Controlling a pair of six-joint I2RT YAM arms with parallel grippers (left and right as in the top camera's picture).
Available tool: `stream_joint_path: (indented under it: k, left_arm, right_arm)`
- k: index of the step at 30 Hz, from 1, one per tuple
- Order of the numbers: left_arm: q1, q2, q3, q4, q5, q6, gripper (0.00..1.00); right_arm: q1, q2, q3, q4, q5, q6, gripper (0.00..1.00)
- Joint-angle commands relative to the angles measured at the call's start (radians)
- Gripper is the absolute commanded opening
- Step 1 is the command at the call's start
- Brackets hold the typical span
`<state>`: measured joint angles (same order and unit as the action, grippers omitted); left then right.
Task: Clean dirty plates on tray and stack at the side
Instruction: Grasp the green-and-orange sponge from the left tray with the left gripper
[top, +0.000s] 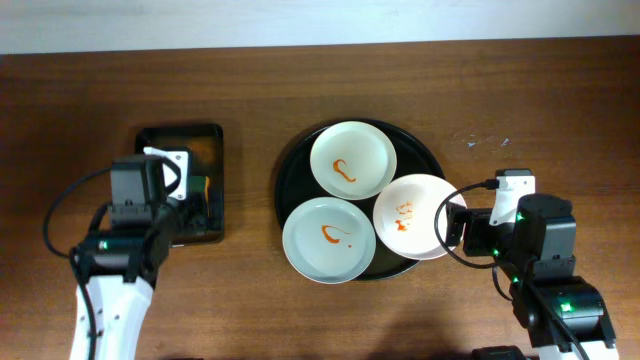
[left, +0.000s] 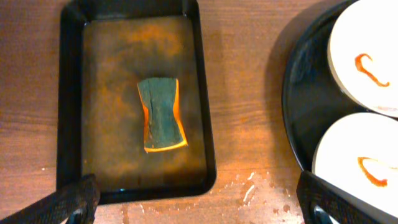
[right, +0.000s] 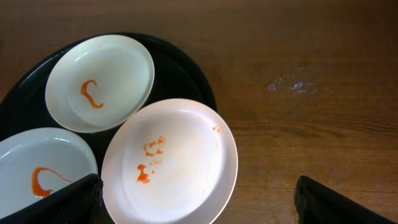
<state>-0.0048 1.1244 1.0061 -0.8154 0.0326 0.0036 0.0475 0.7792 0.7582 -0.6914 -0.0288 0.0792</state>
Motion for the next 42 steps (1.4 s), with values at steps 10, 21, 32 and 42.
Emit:
stream_joint_path:
  k: [10, 21, 32, 42]
  left_arm:
    - [0.088, 0.256, 0.121, 0.157, 0.004, 0.074, 0.91]
    - [0.111, 0.728, 0.137, 0.206, 0.014, 0.096, 0.33]
    - [0.111, 0.67, 0.232, 0.098, 0.029, 0.096, 0.01]
    - [0.111, 0.546, 0.257, 0.071, 0.219, 0.096, 0.01]
  right_arm:
    - [0.004, 0.011, 0.021, -0.007, -0.019, 0.007, 0.99]
    - [0.004, 0.065, 0.021, -0.011, -0.012, 0.007, 0.99]
    - [0.003, 0.065, 0.022, -0.018, 0.145, 0.116, 0.99]
    - [-0.043, 0.065, 0.069, -0.071, 0.158, 0.121, 0.99]
